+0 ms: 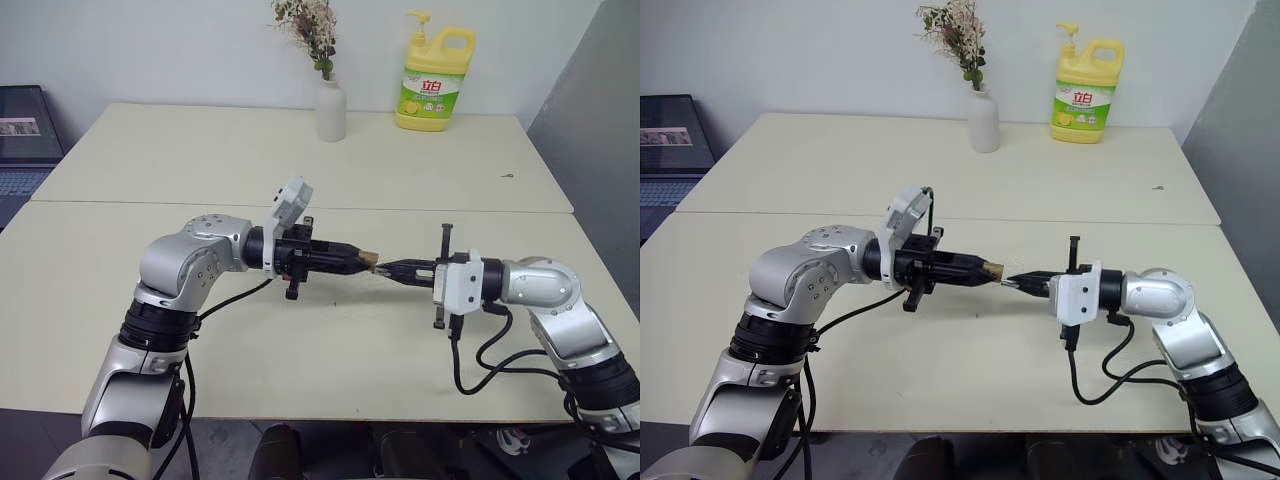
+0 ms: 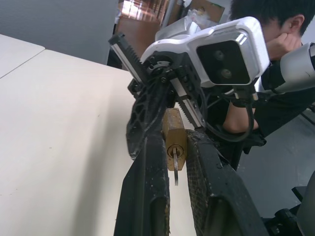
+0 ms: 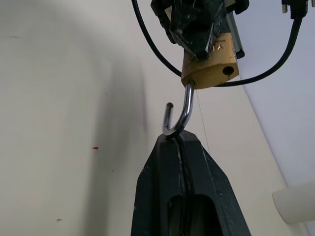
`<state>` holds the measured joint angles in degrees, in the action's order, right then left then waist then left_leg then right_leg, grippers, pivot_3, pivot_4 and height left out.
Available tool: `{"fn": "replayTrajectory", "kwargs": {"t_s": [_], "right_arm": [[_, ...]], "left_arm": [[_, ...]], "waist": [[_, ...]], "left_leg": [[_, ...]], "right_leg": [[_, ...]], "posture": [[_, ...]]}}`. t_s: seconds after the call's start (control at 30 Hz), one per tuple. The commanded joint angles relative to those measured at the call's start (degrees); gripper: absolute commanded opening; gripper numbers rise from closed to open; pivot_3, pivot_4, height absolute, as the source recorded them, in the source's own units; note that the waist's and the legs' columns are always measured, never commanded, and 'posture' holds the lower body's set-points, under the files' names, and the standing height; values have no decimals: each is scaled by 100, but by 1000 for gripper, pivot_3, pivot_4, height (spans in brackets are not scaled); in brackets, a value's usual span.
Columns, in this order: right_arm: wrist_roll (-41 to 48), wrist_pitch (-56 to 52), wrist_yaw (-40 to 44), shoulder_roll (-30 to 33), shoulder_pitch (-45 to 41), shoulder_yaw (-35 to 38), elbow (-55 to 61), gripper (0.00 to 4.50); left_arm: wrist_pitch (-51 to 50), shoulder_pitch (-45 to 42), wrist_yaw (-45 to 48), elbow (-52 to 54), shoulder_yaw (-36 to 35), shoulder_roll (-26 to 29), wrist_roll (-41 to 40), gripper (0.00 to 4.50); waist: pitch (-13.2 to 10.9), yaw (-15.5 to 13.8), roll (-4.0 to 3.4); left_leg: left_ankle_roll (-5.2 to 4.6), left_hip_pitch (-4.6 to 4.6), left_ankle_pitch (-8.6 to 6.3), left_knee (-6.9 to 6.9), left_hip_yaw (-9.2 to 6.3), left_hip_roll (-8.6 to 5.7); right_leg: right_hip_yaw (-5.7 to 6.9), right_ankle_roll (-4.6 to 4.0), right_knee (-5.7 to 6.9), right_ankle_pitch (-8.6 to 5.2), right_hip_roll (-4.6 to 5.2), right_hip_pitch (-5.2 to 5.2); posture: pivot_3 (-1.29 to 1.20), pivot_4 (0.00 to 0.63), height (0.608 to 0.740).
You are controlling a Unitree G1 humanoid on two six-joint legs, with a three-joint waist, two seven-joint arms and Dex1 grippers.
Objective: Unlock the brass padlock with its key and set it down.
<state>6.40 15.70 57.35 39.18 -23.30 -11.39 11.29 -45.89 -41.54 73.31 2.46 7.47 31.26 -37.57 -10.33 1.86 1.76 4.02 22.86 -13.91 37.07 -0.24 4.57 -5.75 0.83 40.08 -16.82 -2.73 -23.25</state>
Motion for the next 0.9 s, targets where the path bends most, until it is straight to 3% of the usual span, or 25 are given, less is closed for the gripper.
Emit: {"fn": "replayTrajectory", "kwargs": {"t_s": [0.03, 0.33, 0.5, 0.63, 0.9], "right_arm": [[191, -84, 32, -4, 56, 74, 295, 0], [124, -152, 35, 63, 163, 93, 367, 0], [101, -626, 80, 571, 568, 373, 517, 0], [403, -1145, -122, 811, 1050, 894, 968, 846], [744, -2129, -298, 902, 1504, 1253, 1914, 3700]], "left_arm": [[51, -46, 12, 91, -93, -7, -86, 171], [71, -48, -30, 57, -87, -24, -58, 171], [-117, 117, -289, 106, -144, -32, -103, 171], [-262, 363, -672, 206, -209, -79, -102, 171], [-1081, 905, -1481, 331, -246, -420, -411, 171]], "waist": [[0, 0, 0], [0, 1, 0], [0, -5, 0], [0, -6, 0], [1, 7, -1]], "left_leg": [[0, 0, 0, 0, 0, 0], [0, 0, 0, 0, 0, 0], [0, 1, 0, 0, 0, -1], [0, 3, 0, -1, -1, 0], [0, 0, 0, 0, -7, -1]], "right_leg": [[0, 0, 0, 0, 0, 0], [0, 0, 0, 0, 0, 0], [0, 0, -2, 0, 0, 0], [0, 0, -3, -1, 0, 0], [2, 24, 0, -14, 0, 1]], "posture": [[0, 150, 740], [0, 150, 740], [0, 150, 740], [0, 150, 740], [0, 150, 740]]}}
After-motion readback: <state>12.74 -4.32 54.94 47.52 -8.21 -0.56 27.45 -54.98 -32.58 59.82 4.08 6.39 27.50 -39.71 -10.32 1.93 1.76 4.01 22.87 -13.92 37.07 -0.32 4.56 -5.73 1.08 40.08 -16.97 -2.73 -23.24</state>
